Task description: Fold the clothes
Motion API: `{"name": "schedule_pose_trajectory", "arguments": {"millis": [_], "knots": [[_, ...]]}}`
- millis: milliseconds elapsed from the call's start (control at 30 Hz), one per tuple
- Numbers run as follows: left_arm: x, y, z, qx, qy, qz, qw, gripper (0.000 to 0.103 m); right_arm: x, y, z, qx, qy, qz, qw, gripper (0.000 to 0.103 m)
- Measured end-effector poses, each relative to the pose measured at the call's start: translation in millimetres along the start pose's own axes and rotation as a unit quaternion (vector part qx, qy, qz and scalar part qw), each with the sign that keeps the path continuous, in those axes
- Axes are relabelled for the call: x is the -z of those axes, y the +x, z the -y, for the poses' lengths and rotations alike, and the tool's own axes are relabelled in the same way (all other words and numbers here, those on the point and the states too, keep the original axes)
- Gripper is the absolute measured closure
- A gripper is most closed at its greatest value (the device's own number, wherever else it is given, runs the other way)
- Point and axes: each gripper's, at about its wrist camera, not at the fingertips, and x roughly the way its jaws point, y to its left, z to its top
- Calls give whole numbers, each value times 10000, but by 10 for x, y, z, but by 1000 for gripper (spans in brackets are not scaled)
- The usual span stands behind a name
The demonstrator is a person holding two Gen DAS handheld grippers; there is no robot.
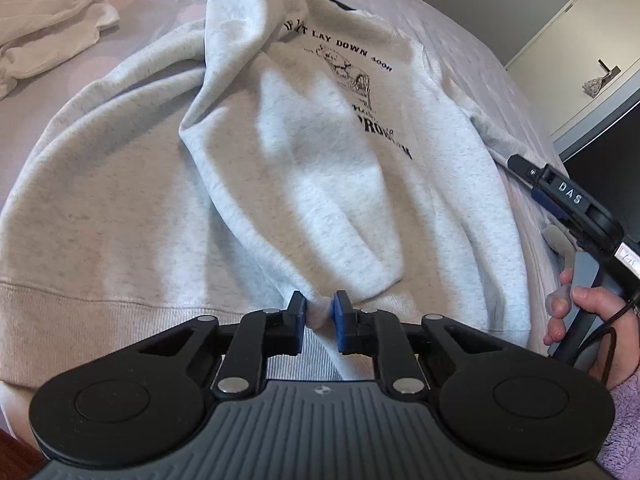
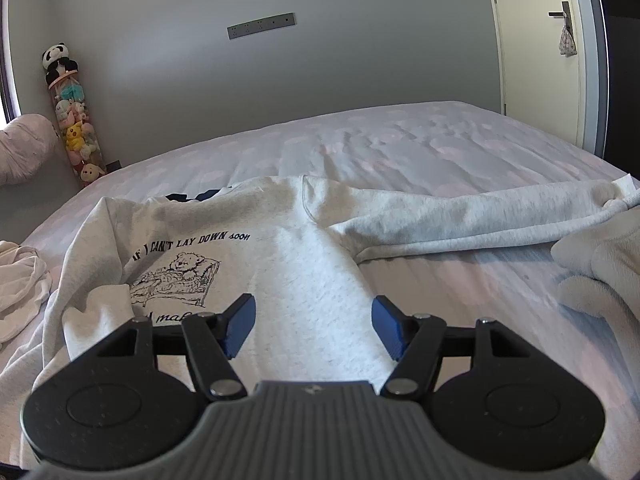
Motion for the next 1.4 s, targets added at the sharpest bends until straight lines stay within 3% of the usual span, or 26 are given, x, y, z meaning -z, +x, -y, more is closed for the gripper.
{"name": "schedule_pose_trajectory", "arguments": {"millis": [233, 433, 600, 867, 1133, 1400], "knots": [[-541, -693, -5, -13, 448, 570, 9974, 93, 29, 83, -26, 67, -94, -198, 9997, 35], [-1399, -1340, -125, -838, 1145, 844, 9863, 94, 54, 192, -27, 190, -129, -338, 9992, 35], [-2059, -1808, -414, -1696, 1421, 1058, 9694, 94, 70, 246, -63, 265, -256, -313, 9988, 36], [-2838, -2111, -1114, -3045, 1573, 1215, 9315, 95, 94, 311, -160, 398, -543, -201, 9975, 37], [-3353, -1845, -2138, -4315, 1372, 1083, 8850, 96, 130, 386, -273, 509, -913, -78, 9945, 37], [-3432, -1098, -3071, -5021, 981, 407, 8583, 96, 160, 513, -335, 624, -1190, -179, 9908, 37]]}}
